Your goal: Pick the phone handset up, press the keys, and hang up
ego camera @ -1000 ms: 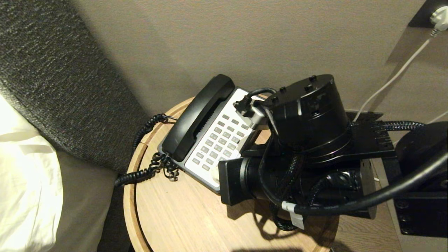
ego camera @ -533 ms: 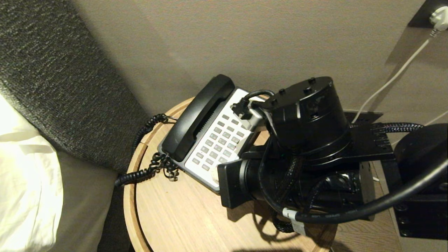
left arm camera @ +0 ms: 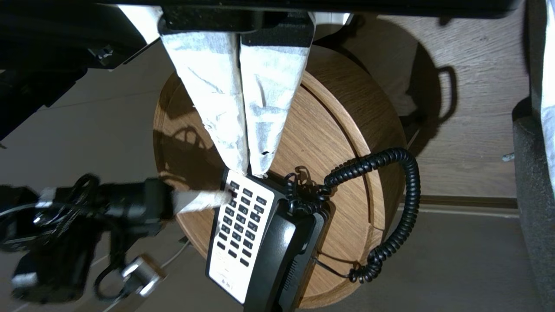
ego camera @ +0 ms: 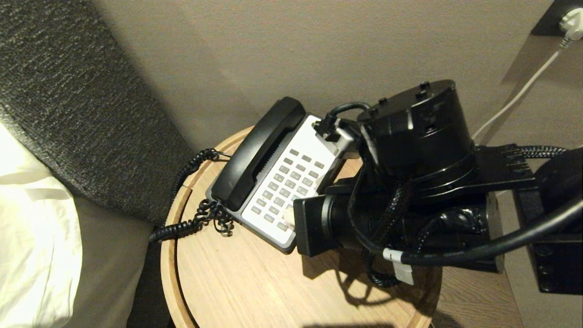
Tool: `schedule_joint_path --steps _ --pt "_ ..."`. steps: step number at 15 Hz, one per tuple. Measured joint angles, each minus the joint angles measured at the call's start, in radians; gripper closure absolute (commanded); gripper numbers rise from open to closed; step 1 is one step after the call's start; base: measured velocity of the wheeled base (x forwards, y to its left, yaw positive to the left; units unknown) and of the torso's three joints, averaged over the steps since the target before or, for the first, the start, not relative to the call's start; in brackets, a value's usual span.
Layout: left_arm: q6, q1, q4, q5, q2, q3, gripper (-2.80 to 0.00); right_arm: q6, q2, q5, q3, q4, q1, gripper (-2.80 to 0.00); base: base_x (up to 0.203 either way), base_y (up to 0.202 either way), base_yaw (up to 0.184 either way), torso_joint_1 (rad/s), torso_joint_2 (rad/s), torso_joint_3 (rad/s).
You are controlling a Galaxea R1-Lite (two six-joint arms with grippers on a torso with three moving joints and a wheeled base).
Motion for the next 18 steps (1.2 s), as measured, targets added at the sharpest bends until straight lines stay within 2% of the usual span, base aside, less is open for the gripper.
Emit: schedule_joint_path --steps 5,8,11,13,16,18 --pt "-0.005 0.042 0.001 0.010 -0.011 0.018 0.00 0.010 -0.094 0.003 0.023 0.001 0.001 0.00 0.000 0.000 0.000 0.000 0.00 0.000" --pt "-0.009 0.126 0.005 0.041 -0.040 0.047 0.00 0.016 -0.156 -0.020 0.069 -0.002 0.002 0.00 0.000 0.000 0.000 0.000 0.00 0.000" --pt "-0.011 0.233 0.006 0.190 -0.110 0.133 0.00 0.013 -0.209 -0.039 0.105 -0.005 0.001 0.00 0.000 0.000 0.000 0.000 0.00 0.000" --pt "-0.019 0.300 0.008 0.245 -0.163 0.203 0.00 0.012 -0.233 -0.038 0.111 -0.006 0.001 0.00 0.000 0.000 0.000 0.000 0.00 0.000" --pt "-0.052 0.333 0.007 0.410 -0.201 0.256 0.00 0.011 -0.260 -0.037 0.120 -0.006 0.001 0.00 0.000 0.000 0.000 0.000 0.00 0.000" --pt "-0.050 0.400 0.011 0.417 -0.208 0.252 0.00 0.010 -0.272 -0.037 0.129 -0.007 0.000 0.00 0.000 0.000 0.000 0.000 0.00 0.000"
